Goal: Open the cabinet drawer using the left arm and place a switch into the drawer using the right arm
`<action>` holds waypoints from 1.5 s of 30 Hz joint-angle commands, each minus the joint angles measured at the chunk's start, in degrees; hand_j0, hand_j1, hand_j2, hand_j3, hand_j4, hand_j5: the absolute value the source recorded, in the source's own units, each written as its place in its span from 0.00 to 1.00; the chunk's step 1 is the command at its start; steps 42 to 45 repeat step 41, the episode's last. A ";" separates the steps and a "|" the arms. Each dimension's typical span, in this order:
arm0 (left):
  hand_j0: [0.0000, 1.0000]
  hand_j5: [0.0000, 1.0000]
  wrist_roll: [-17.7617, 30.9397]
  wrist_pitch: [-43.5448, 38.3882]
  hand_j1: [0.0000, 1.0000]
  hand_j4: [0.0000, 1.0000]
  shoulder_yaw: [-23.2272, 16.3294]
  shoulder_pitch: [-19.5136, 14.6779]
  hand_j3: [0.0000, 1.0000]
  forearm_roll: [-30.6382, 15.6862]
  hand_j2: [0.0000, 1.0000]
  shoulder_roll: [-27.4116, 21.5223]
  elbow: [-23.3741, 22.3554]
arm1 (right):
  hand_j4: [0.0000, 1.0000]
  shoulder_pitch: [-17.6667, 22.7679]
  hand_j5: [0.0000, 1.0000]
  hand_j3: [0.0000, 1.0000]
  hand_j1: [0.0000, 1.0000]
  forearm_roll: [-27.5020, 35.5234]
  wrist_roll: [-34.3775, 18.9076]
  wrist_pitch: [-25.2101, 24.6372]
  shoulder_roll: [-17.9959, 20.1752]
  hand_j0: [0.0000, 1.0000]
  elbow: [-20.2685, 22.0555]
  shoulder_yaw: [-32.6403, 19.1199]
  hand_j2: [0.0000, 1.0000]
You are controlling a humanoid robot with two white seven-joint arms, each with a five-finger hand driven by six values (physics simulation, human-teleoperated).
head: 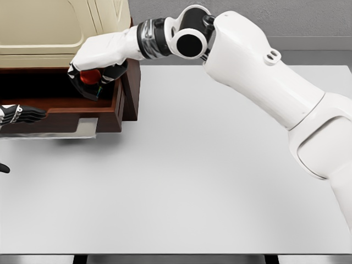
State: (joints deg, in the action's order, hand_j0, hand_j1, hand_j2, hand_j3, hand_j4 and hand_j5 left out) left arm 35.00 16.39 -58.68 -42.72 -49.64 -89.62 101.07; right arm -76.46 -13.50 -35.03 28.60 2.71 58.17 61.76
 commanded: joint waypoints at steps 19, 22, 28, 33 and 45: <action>1.00 1.00 0.00 3.03 1.00 1.00 1.81 -0.09 1.00 -1.42 1.00 -0.56 0.09 | 1.00 14.14 1.00 1.00 1.00 12.18 0.03 6.40 35.61 1.00 8.89 -11.48 1.00; 1.00 1.00 0.00 4.26 1.00 1.00 2.96 -0.35 1.00 -2.30 1.00 -0.30 0.09 | 1.00 19.51 1.00 1.00 1.00 11.56 0.03 6.40 39.56 1.00 8.36 -14.48 1.00; 1.00 1.00 0.00 6.28 1.00 1.00 6.03 -0.61 1.00 -3.62 1.00 2.08 0.09 | 1.00 20.39 1.00 1.00 1.00 11.21 0.03 6.40 39.12 1.00 0.89 -14.48 1.00; 1.00 1.00 0.00 15.51 1.00 1.00 6.38 -1.49 1.00 -3.62 1.00 8.05 0.09 | 1.00 20.83 1.00 1.00 1.00 11.39 0.03 6.40 38.86 1.00 0.80 -14.21 1.00; 1.00 1.00 0.00 18.61 1.00 1.00 6.21 -1.67 1.00 -3.10 1.00 13.15 0.09 | 1.00 21.71 1.00 1.00 1.00 11.39 0.03 6.40 38.25 1.00 0.63 -14.30 1.00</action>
